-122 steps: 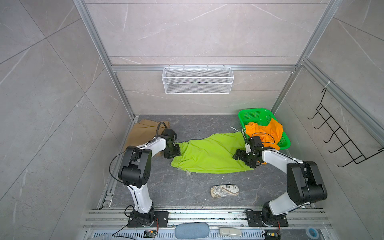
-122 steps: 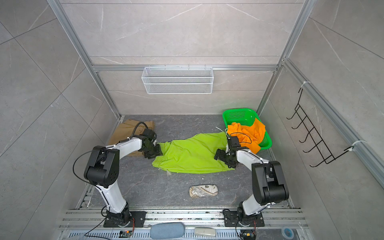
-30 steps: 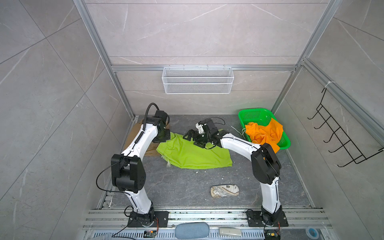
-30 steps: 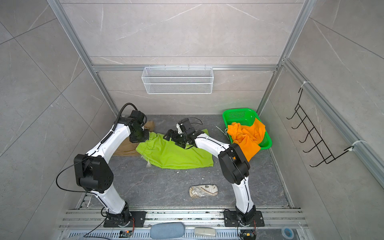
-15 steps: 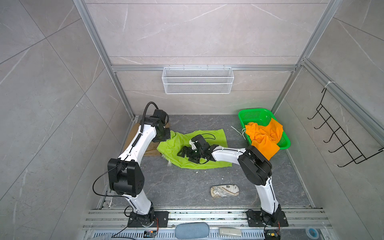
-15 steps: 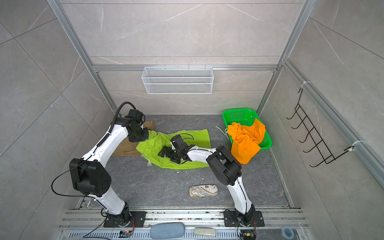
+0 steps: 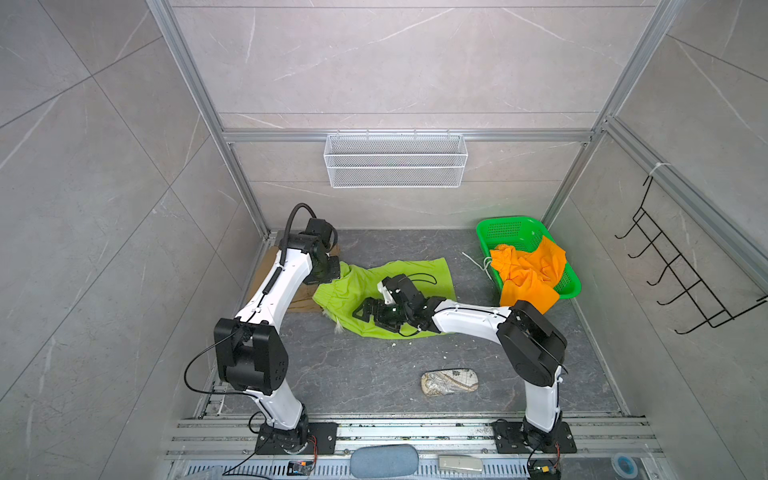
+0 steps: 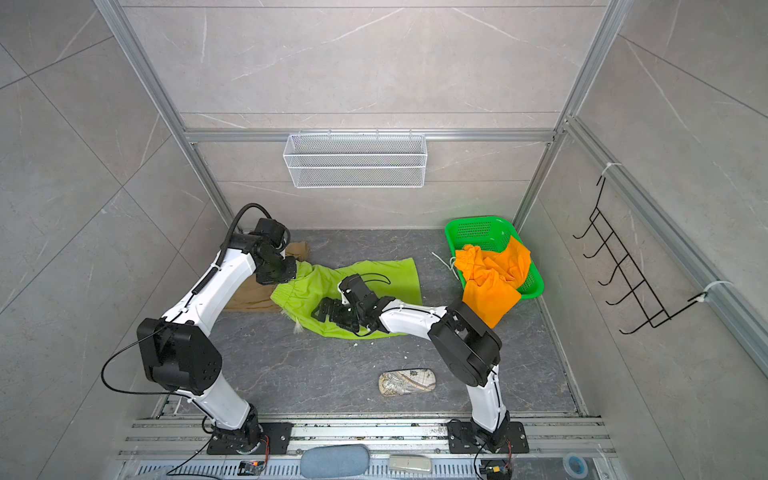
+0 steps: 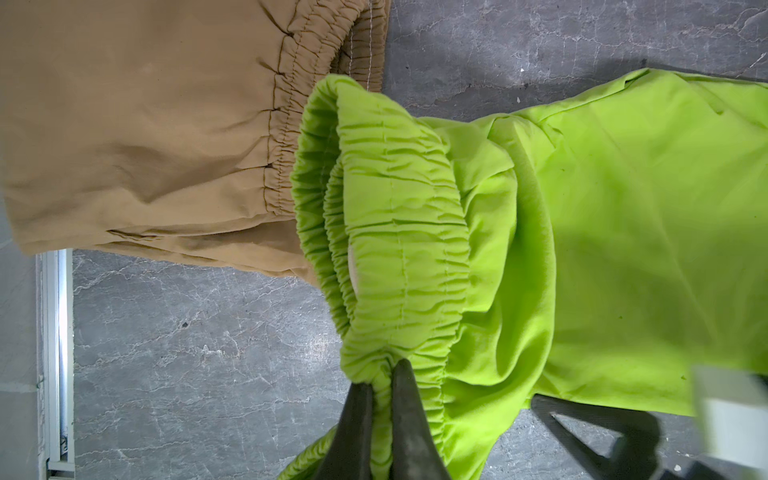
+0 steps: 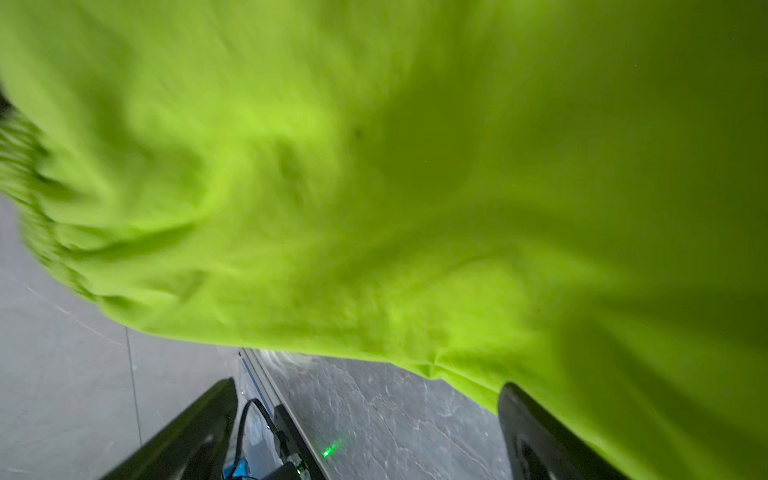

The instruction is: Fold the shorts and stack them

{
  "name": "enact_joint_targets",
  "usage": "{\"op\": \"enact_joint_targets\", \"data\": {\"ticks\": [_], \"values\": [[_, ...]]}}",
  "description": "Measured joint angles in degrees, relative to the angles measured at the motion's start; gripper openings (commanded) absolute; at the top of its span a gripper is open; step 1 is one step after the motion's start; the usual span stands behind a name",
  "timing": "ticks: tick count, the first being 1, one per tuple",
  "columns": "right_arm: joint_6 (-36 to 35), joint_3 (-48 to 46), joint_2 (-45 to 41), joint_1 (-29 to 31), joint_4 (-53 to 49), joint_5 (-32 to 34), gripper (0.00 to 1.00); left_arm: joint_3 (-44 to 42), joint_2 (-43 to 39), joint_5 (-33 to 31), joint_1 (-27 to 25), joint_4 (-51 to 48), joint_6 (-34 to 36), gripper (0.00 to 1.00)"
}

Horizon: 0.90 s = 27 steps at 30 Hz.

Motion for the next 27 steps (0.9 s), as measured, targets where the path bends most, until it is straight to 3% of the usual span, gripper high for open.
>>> {"op": "enact_joint_targets", "data": {"ticks": [13, 19, 27], "values": [[-0.8, -3.0, -0.4, 0.6, -1.1, 0.9, 0.99, 0.3, 0.0, -2.0, 0.4, -1.1, 1.5, 0.0], [-2.8, 1.2, -2.4, -0.4, -4.0, 1.9, 0.99, 0.3, 0.0, -1.9, 0.8, -1.1, 1.6, 0.0], [-2.1, 2.5, 4.0, -0.5, -1.9, 1.2, 0.99, 0.3, 0.0, -1.9, 0.8, -1.1, 1.6, 0.0]]}}
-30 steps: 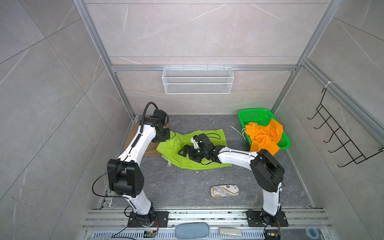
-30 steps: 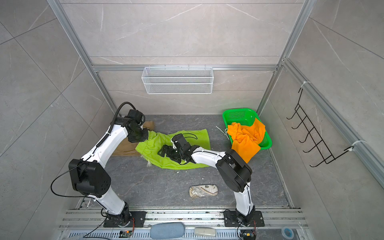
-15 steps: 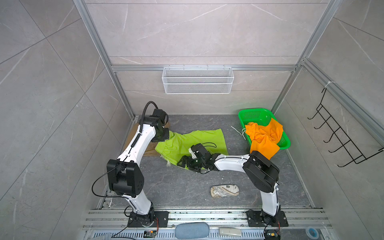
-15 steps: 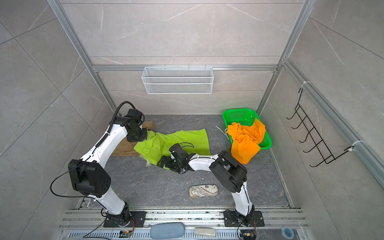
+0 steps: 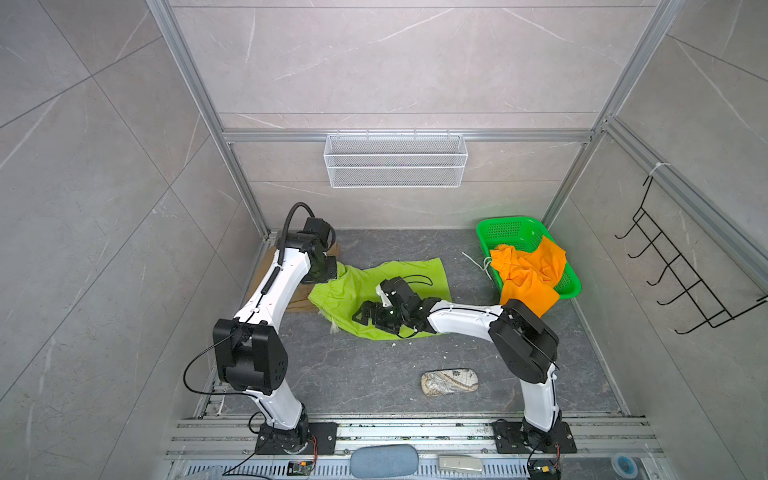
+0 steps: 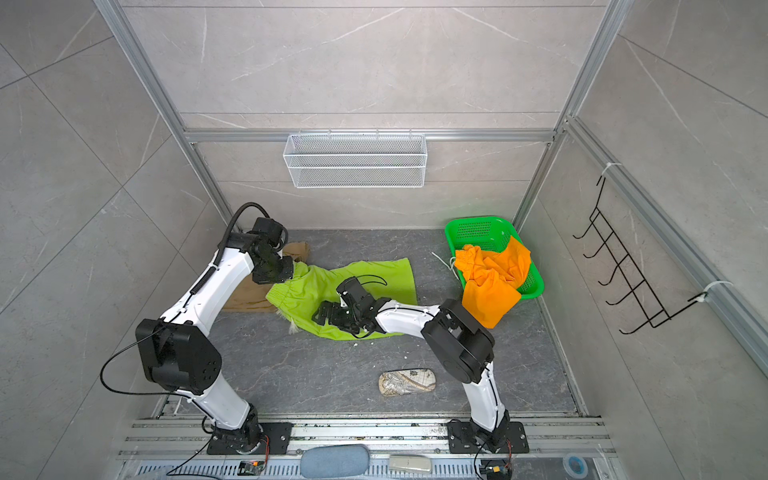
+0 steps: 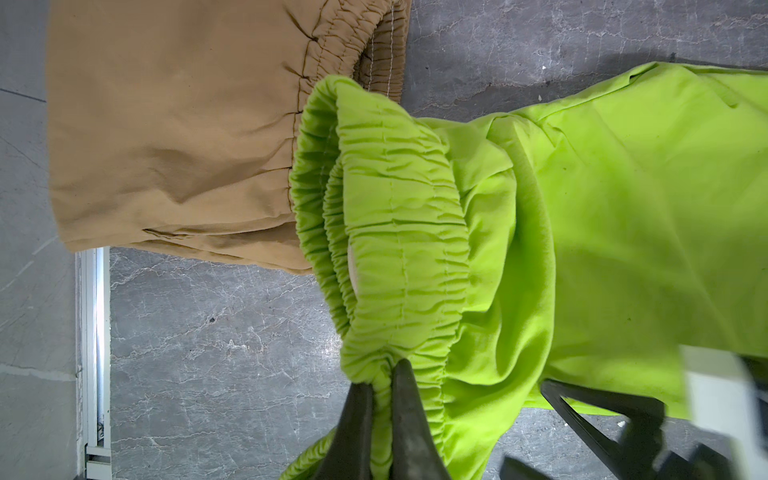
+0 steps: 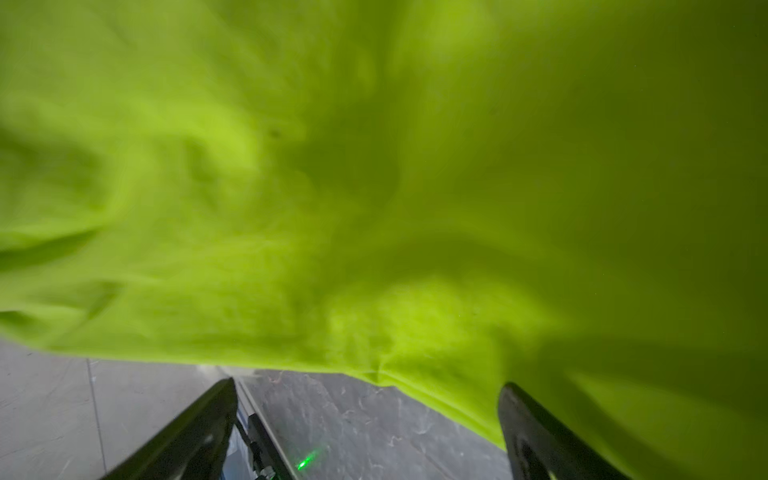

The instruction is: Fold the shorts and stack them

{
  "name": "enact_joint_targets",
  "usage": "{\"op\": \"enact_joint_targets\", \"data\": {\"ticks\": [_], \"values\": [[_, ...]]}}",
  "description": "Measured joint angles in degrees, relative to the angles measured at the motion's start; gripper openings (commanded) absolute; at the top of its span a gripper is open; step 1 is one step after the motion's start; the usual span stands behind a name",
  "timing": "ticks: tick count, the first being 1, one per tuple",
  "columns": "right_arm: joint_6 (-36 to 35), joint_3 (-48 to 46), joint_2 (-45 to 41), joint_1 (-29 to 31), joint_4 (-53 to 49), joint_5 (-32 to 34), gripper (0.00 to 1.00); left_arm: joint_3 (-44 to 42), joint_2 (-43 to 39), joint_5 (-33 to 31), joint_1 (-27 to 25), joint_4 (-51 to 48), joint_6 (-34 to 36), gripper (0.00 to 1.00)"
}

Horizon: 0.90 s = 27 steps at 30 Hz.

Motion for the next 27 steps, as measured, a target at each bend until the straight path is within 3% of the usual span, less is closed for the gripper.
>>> {"op": "enact_joint_targets", "data": {"ticks": [7, 12, 15, 18, 22, 27], "values": [[1.0, -2.8, 0.2, 0.2, 4.3, -1.3, 0.99, 0.0, 0.0, -0.1, 0.0, -0.1, 0.1, 0.0], [-1.5, -5.4, -5.6, -1.1, -2.0, -0.6, 0.99, 1.2, 0.0, -1.6, 0.0, -1.6, 1.3, 0.0], [-5.0, -6.4, -12.7, -6.0, -8.6, 0.3, 0.99, 3.1, 0.0, -3.2, 0.1, -3.3, 2.5, 0.0], [-9.7, -5.5, -18.3, -14.5, -14.8, 1.7, 0.99, 5.5, 0.0, -4.9, 0.3, -4.7, 4.2, 0.0], [-17.0, -2.1, -18.4, -24.0, -23.6, 6.2, 0.99, 8.5, 0.5, -6.6, 0.4, -6.5, 5.9, 0.0], [-21.7, -1.2, -15.0, -25.6, -29.4, 7.3, 0.99, 12.0, 2.5, -7.0, -0.4, -8.7, 6.1, 0.0]]}}
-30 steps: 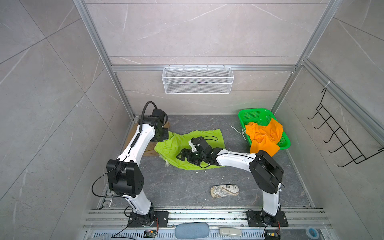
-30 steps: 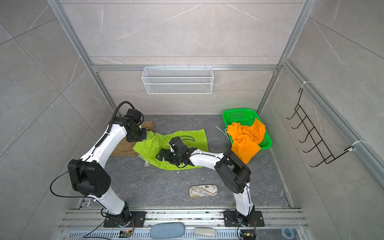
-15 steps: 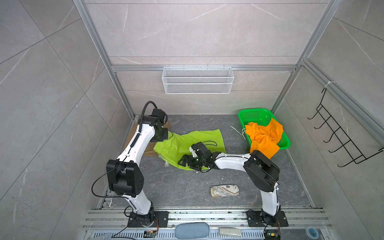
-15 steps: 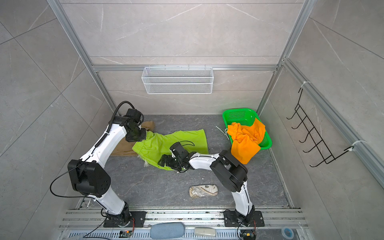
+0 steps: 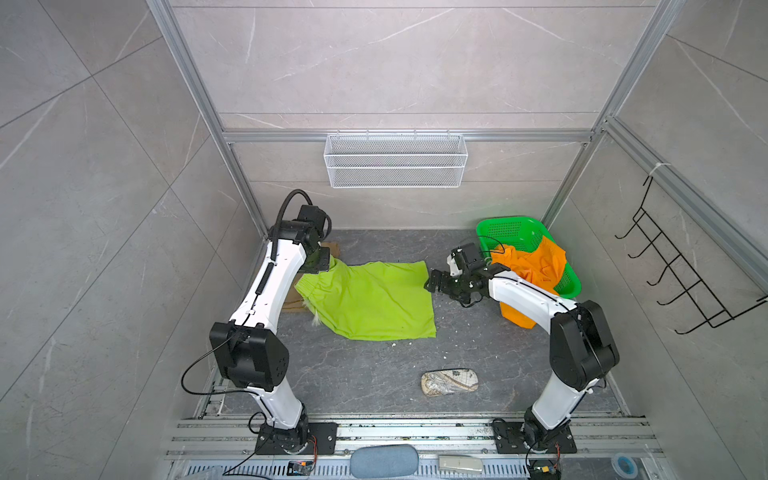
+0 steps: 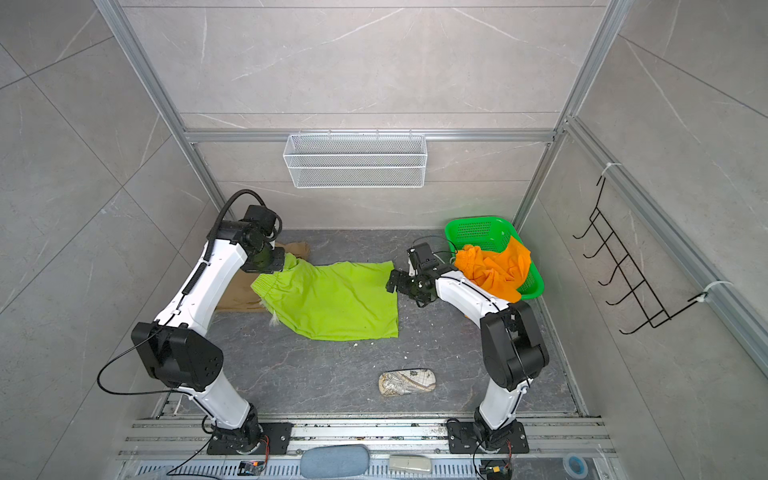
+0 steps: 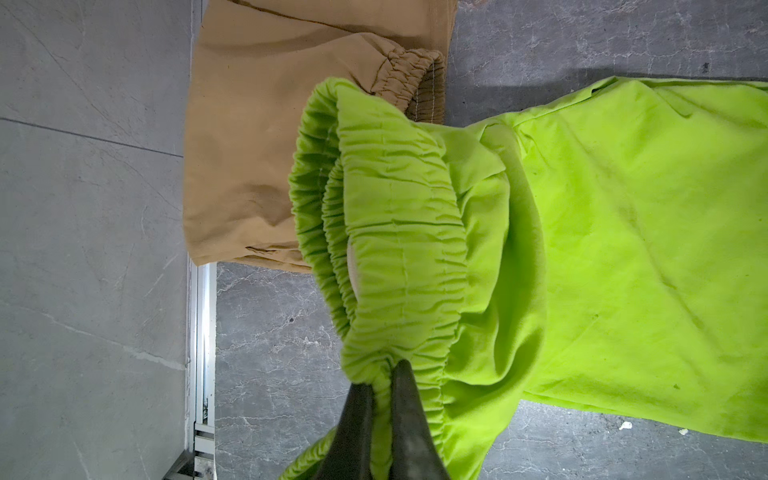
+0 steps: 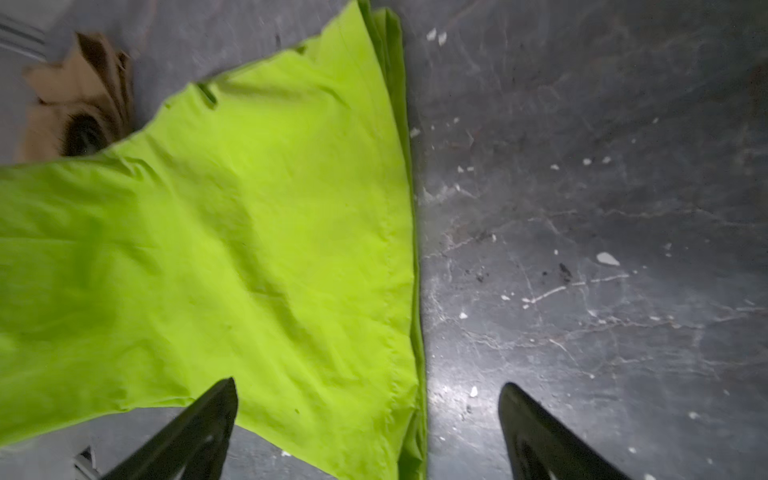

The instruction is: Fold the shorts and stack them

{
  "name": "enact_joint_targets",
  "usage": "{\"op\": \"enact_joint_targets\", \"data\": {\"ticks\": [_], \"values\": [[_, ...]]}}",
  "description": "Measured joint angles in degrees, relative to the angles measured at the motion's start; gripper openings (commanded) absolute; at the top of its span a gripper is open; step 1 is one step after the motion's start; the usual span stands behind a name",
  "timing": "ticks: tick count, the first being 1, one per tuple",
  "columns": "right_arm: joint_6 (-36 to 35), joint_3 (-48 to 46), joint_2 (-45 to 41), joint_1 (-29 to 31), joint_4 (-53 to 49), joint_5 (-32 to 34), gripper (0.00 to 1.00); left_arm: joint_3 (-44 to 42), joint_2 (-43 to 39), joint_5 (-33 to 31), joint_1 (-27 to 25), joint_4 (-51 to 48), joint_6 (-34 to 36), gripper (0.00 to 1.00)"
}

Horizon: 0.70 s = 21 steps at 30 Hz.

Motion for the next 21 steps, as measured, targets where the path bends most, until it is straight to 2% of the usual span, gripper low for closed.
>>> {"op": "enact_joint_targets", "data": {"ticks": [14, 21], "values": [[-0.1, 0.8, 7.5, 2.9, 0.2, -3.4, 0.99, 12.9, 8.7, 0.7, -6.1, -7.3, -4.3, 0.0], [0.3, 1.7, 9.7, 4.7, 0.5, -3.5, 0.99, 17.5, 11.9, 4.6, -10.1, -8.6, -8.6, 0.01]]}}
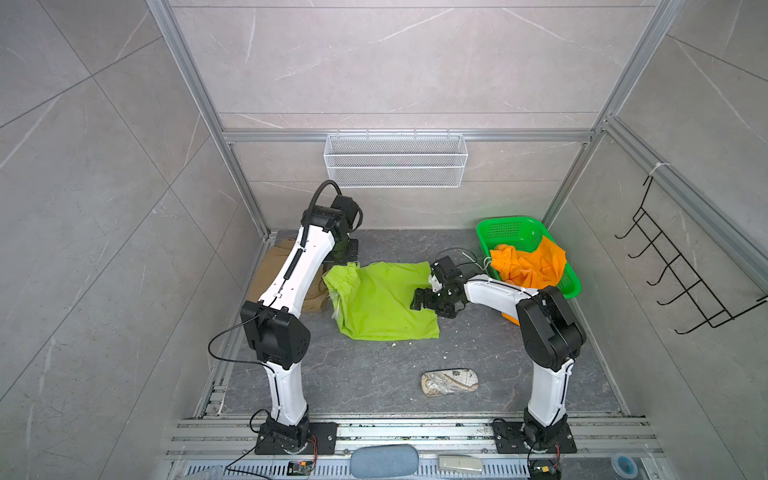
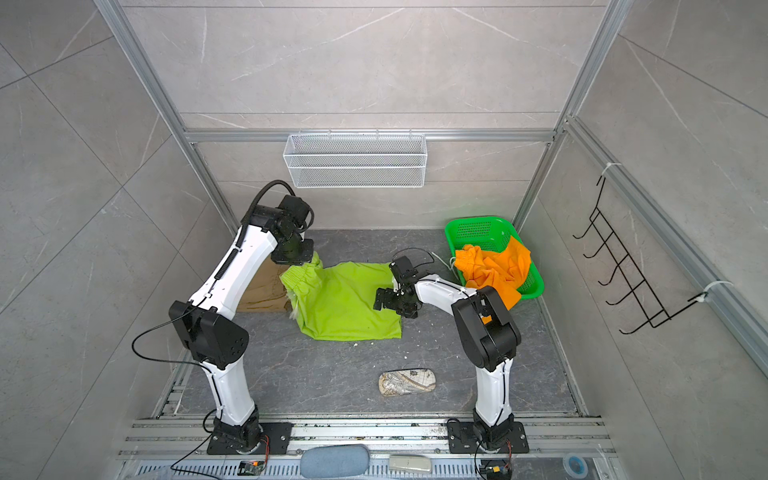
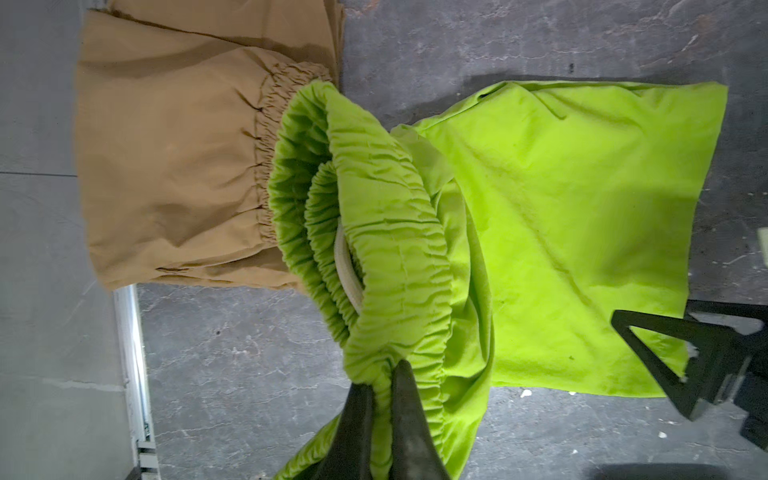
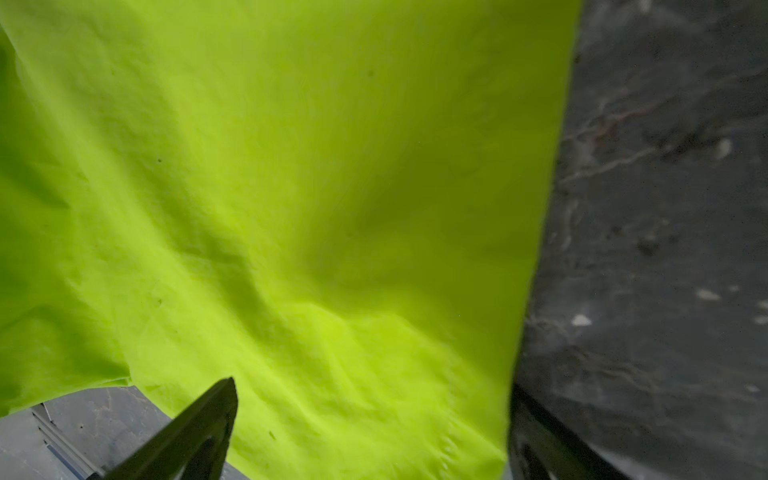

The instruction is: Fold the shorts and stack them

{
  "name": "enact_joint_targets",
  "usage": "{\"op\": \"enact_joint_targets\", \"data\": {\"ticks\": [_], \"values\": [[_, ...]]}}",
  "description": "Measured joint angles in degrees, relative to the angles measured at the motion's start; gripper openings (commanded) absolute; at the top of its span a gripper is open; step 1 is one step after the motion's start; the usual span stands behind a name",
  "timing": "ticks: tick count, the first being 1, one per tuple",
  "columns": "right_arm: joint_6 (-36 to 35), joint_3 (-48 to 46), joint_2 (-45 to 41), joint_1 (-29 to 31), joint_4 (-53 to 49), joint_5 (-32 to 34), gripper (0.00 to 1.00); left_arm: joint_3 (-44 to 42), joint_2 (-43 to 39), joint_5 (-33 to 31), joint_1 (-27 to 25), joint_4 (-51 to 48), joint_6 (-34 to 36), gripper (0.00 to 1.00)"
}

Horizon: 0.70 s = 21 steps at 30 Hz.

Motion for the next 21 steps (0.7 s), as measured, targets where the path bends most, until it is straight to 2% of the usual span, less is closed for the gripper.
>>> {"op": "enact_joint_targets", "data": {"ticks": [11, 21], "values": [[0.4, 0.6, 0.8, 0.1, 0.7, -0.2, 0.99, 6.8, 7.1, 4.5, -5.3, -1.0, -4.7, 0.01], [0.9, 0.6, 1.0, 0.3, 1.9, -0.9, 0.99, 8.2, 10.6, 7.9, -7.8, 0.8, -7.9, 0.04]]}}
